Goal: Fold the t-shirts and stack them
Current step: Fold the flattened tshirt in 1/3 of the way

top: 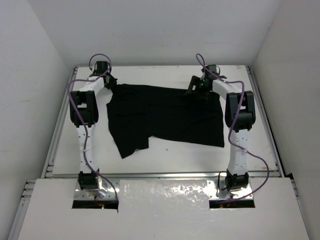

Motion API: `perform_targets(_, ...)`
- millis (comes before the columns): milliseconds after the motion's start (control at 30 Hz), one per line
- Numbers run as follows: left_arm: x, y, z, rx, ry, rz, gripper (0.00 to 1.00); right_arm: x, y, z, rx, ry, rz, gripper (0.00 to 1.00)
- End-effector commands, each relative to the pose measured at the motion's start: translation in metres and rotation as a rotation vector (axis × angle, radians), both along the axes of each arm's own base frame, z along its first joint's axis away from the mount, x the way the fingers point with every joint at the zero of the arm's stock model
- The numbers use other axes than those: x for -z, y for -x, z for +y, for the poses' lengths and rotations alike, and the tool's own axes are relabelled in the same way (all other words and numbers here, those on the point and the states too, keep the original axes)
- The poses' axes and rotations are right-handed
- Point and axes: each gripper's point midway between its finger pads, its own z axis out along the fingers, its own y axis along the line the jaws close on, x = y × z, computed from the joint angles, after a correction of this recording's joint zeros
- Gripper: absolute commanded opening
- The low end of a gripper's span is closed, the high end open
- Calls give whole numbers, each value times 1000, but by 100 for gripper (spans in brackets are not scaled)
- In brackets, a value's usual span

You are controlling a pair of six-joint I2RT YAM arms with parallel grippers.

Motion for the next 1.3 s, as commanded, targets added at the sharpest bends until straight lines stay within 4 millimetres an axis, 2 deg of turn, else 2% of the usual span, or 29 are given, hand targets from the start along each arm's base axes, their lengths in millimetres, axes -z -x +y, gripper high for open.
perform_targets(0, 26, 39, 42, -173, -49, 139, 0, 41, 25, -19, -31, 94, 151, 81)
perform_targets(100, 26, 49, 61, -242, -71, 158, 0, 40, 16, -26, -44, 118, 155, 85)
perform_targets(233, 21, 49, 71, -281, -84, 152, 0, 40, 9, -35, -52, 137, 156, 85)
perform_targets(267, 22, 49, 72, -284, -86, 156, 0, 30, 0, -35, -55, 143, 127, 85)
perform_targets(333, 11, 46, 77, -300, -84, 146, 0, 21, -11, -32, -90, 135, 91, 85)
perform_targets(367, 6, 43, 76, -291, -76, 133, 0, 3, -23, -23, -116, 92, 41, 85)
perform_targets(400, -9, 39, 75, -281, -71, 97, 0, -12, -36, -16, -146, 73, -4, 88)
perform_targets(433, -16, 37, 74, -277, -68, 78, 0, -9, -31, -13, -160, 57, 14, 91)
perform_targets(467, -23, 37, 72, -267, -63, 65, 0, -27, -44, -10, -166, 62, -33, 91)
perform_targets(533, -42, 32, 73, -247, -61, 25, 2, -47, -51, -11, -158, 89, -83, 91)
perform_targets(567, -60, 30, 72, -233, -70, -4, 6, -50, -52, -17, -140, 115, -90, 92)
perform_targets(600, -66, 30, 72, -226, -72, -11, 9, -56, -53, -21, -128, 133, -107, 92)
perform_targets(633, -81, 30, 72, -223, -77, -36, 10, -72, -57, -26, -111, 150, -150, 92)
perform_targets(733, -91, 33, 71, -212, -76, -58, 10, -73, -60, -52, -46, 208, -165, 92)
perform_targets(800, -85, 36, 68, -200, -69, -44, 7, -68, -65, -61, -36, 211, -164, 91)
perform_targets(933, -73, 39, 63, -188, -50, -25, 3, -43, -73, -75, -36, 236, -124, 89)
perform_targets(1067, -63, 41, 52, -158, -14, -30, 2, -11, -63, -77, -32, 218, -68, 87)
perform_targets(1133, -80, 30, 29, -79, 29, -114, 2, -2, -64, -75, -50, 213, -74, 85)
perform_targets(1167, -76, 32, 19, -42, 32, -124, 2, 0, -65, -74, -58, 205, -74, 85)
perform_targets(1200, -88, 23, -3, 21, 56, -187, 2, 10, -64, -72, -74, 199, -59, 84)
perform_targets(1233, -95, 21, -12, 44, 62, -218, 2, 8, -69, -70, -78, 191, -67, 82)
perform_targets(1267, -91, 22, -23, 60, 79, -229, 1, 18, -67, -70, -81, 189, -45, 82)
